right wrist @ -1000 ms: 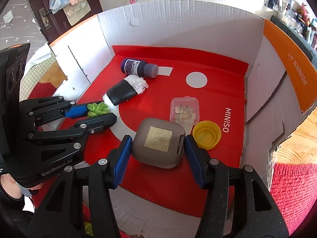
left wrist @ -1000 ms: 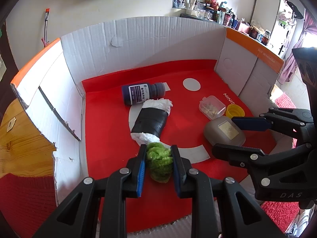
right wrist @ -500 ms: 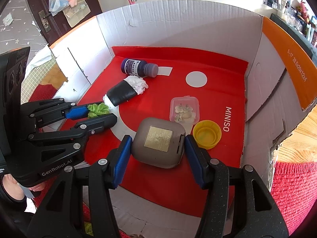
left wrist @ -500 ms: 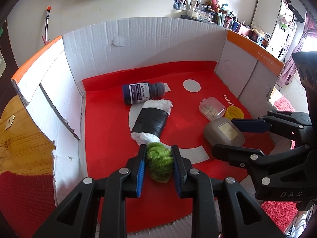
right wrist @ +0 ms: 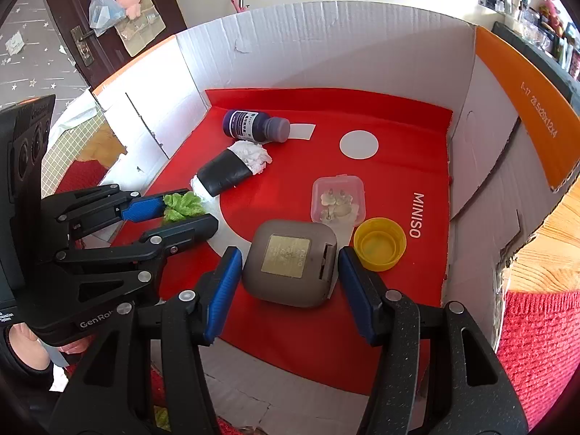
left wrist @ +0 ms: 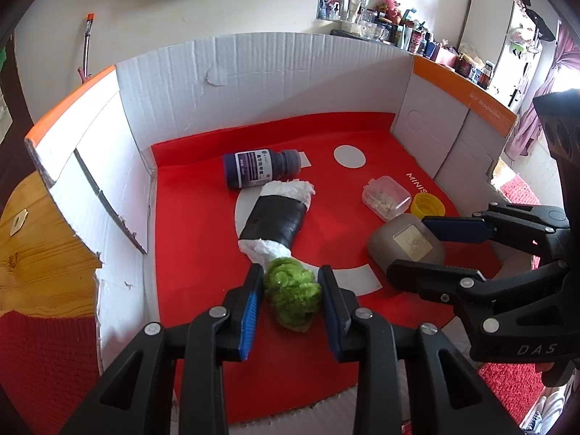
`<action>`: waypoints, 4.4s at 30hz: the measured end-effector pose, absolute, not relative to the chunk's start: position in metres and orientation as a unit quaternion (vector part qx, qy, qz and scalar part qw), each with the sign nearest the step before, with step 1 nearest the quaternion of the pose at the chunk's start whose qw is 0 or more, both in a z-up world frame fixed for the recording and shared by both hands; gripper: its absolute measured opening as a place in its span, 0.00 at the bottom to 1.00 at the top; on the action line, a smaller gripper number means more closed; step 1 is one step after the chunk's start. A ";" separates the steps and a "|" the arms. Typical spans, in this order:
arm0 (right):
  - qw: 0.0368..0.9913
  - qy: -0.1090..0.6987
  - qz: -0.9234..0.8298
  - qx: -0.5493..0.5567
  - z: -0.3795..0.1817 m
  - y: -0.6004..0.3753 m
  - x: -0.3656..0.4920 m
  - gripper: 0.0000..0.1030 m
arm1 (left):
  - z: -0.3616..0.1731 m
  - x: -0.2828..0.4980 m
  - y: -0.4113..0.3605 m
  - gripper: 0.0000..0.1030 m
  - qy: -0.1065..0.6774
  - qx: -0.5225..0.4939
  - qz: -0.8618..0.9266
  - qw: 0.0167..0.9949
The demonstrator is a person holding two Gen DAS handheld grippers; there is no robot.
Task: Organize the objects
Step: 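Lower the green plush and grey case onto the red mat, then open the left tool releasing the green plush while the right tool releases the grey case, then withdraw both tools from the box toward the remaining toys on the carpet, then grasp the white star plush with the left tool while the right tool grasps the green lettuce toy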
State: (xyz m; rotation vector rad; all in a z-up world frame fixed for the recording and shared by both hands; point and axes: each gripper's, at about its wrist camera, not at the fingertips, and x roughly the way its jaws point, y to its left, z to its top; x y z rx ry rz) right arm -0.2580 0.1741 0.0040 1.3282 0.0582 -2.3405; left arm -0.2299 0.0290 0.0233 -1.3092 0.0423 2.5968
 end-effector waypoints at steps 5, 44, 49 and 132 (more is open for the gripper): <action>0.225 0.024 -0.848 0.479 0.003 0.173 -0.257 0.54 | 0.022 -0.228 0.025 0.35 0.009 -0.444 0.889 0.114; 0.233 0.023 -0.866 0.441 0.025 0.169 -0.214 0.76 | 0.044 -0.190 0.020 0.66 0.009 -0.408 0.908 0.095; 0.232 0.020 -0.870 0.434 0.030 0.170 -0.205 0.80 | 0.047 -0.184 0.015 0.70 0.002 -0.405 0.910 0.089; 0.256 0.006 -0.864 0.434 0.011 0.171 -0.100 0.55 | 0.029 -0.110 0.023 0.85 -0.012 -0.425 0.898 0.112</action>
